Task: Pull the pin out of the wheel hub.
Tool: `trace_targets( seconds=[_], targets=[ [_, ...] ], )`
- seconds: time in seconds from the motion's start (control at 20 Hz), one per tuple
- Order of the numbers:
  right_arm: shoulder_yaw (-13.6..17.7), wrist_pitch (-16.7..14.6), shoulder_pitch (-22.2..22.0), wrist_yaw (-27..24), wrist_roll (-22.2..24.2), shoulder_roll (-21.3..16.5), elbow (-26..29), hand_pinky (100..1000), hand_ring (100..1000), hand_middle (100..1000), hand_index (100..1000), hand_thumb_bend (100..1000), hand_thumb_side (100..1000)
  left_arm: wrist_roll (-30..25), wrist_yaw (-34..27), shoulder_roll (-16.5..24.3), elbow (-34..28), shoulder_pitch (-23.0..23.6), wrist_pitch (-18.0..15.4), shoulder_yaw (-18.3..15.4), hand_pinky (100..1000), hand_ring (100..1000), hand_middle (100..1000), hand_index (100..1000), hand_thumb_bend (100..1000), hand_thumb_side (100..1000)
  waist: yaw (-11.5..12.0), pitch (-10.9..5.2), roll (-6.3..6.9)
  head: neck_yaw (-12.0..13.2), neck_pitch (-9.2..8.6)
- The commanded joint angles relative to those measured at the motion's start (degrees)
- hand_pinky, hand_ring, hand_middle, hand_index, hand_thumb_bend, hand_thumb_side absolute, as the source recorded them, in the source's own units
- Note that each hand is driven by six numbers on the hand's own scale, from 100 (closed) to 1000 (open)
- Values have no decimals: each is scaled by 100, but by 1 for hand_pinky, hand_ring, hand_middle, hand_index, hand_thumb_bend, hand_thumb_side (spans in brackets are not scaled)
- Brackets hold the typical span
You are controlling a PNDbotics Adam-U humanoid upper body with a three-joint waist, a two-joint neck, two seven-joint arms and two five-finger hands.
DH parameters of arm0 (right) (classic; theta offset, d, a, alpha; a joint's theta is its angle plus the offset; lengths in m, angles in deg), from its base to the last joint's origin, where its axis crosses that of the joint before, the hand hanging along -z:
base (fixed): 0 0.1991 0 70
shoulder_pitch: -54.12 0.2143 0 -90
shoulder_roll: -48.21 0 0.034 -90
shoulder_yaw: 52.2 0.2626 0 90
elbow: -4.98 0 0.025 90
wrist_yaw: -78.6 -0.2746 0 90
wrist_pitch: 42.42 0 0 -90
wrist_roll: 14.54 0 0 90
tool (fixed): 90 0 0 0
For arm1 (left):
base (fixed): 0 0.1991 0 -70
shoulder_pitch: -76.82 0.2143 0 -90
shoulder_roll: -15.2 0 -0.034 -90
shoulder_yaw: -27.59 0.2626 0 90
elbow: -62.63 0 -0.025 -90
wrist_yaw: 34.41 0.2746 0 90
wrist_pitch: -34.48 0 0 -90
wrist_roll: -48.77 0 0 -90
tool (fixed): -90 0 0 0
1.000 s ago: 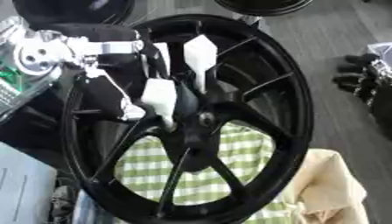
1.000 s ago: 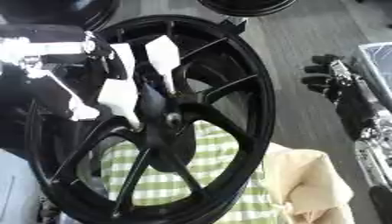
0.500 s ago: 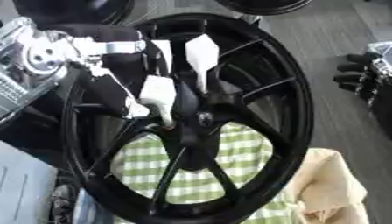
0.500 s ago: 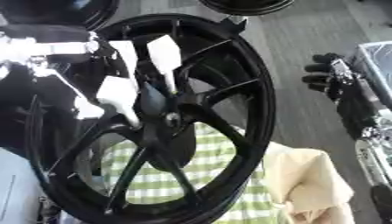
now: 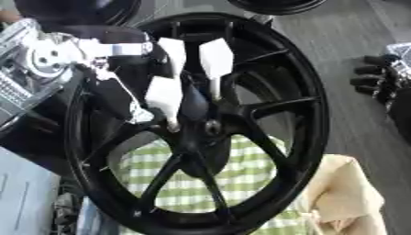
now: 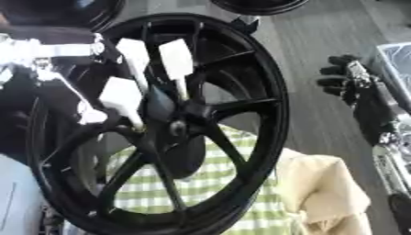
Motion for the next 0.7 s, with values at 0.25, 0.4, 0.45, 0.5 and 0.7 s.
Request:
trace_targets(
  seconds=[0.25, 0.4, 0.45, 0.5, 0.7],
  targets=[
    [24, -9, 43, 27, 4, -145, 54, 850, 755, 739, 852, 100, 858, 105, 47, 113, -108, -39, 112, -113, 542, 415, 436, 534, 210, 101, 4, -124, -36, 9, 18],
    [26, -5, 43, 29, 4, -145, 54, 850, 755, 740, 852, 100, 859, 297, 7, 169, -219, 6, 124, -232, 525, 379, 396, 487, 212, 128, 8, -124, -34, 1, 17],
    [27, -3, 44, 30, 6, -147, 54, 850, 756, 740, 852, 100, 858, 368, -8, 198, -270, 23, 131, -288, 518, 367, 382, 471, 218, 139, 10, -125, -33, -1, 17],
    [29, -2, 44, 31, 6, -148, 54, 850, 756, 740, 852, 100, 858, 443, -26, 230, -324, 47, 145, -351, 512, 358, 372, 459, 215, 145, 13, -126, -33, -1, 18],
    [34, -1, 50, 27, 3, -149, 54, 850, 756, 740, 852, 100, 858, 713, -244, 352, -533, 171, 259, -610, 499, 328, 335, 416, 190, 162, 20, -126, -33, -4, 1]
  ],
)
